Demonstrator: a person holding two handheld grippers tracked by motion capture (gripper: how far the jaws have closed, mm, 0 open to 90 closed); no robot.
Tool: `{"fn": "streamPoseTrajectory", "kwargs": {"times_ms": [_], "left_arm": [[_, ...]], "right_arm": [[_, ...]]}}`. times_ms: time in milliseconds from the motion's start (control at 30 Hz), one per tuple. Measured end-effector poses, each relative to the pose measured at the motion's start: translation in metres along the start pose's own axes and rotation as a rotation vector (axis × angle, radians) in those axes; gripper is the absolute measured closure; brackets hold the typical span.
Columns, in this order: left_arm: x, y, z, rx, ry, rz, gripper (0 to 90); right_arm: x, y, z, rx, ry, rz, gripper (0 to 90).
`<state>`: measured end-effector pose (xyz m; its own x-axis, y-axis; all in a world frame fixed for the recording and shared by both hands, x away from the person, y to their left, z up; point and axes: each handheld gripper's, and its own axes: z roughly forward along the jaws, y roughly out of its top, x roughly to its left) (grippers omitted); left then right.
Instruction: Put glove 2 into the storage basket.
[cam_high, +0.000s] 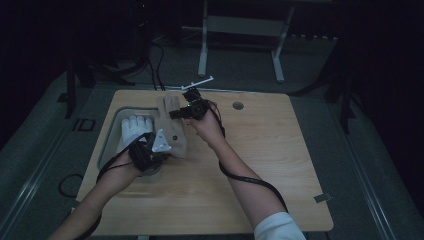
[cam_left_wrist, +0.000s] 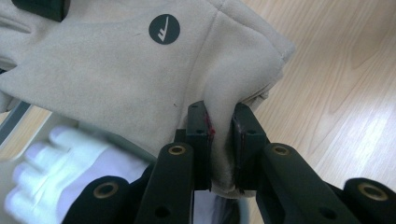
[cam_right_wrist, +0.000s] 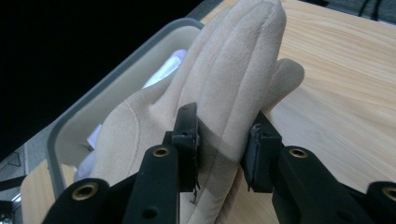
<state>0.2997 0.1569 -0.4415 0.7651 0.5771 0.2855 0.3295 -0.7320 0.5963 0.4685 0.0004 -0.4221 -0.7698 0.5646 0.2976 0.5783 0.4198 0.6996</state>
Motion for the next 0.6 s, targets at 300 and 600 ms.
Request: {"fn": "streamPoseTrajectory", "kwargs": {"times_ms": [300, 600], "left_arm": [[0.015, -0.030, -0.016, 0.025, 0.025, -0.061, 80.0], [0.027, -0.056, -0.029, 0.049, 0.055, -0.105, 80.1]], "right_arm": [[0.022, 0.016, 0.027, 0.020, 0.027, -0.033, 70.2], [0.045, 0.030, 0.056, 0.033, 0.059, -0.060, 70.3]]}}
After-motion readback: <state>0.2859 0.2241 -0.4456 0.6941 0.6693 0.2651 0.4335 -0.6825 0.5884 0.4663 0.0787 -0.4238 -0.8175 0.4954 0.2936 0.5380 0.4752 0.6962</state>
